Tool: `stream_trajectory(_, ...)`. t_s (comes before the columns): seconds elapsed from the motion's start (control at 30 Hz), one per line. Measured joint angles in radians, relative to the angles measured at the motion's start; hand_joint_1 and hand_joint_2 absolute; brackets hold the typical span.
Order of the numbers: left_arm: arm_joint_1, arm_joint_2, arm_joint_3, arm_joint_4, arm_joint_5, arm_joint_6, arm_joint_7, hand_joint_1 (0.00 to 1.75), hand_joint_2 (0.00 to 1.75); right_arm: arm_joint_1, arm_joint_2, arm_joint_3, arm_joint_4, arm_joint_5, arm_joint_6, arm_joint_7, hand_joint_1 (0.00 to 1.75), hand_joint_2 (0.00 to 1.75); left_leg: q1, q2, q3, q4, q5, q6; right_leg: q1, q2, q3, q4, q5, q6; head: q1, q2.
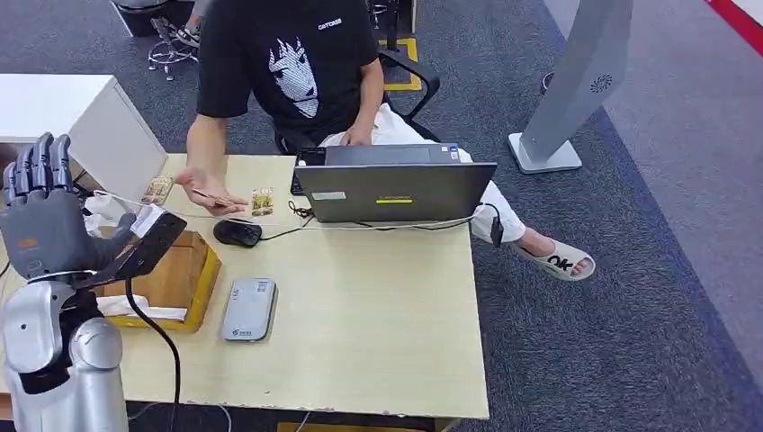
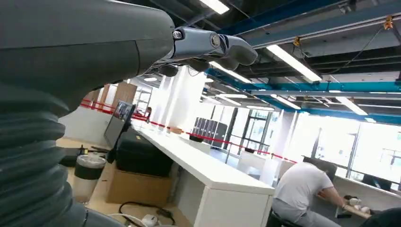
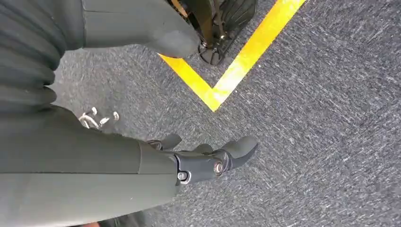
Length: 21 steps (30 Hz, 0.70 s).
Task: Pass the card to the sensor for recognition and then transmit it.
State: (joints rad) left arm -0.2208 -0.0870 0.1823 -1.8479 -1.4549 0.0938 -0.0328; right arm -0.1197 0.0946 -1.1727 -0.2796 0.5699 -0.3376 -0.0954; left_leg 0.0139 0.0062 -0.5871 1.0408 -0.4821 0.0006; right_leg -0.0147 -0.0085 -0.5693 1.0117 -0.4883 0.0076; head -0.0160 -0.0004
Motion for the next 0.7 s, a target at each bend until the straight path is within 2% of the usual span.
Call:
stream_trajectory(0.27, 0.055, 0.006, 0.000, -0.038, 0.024, 0.019, 0.011, 0.00, 1.75, 0.000, 0.000, -0.008, 0.000, -0.005, -0.001, 0.000, 0.00, 1.75, 0.000, 0.000, 0.000, 0.000, 0.000, 0.000, 0.000, 0.000, 0.000, 0.000, 0.000, 0.000, 0.000, 0.000)
stream_trajectory(0.7, 0.068, 0.006, 0.000, -0.049, 0.024, 0.022, 0.011, 0.00, 1.75, 0.000, 0.000, -0.010, 0.000, -0.005, -0.001, 0.000, 0.00, 1.75, 0.000, 0.000, 0.000, 0.000, 0.000, 0.000, 0.000, 0.000, 0.000, 0.000, 0.000, 0.000, 0.000, 0.000)
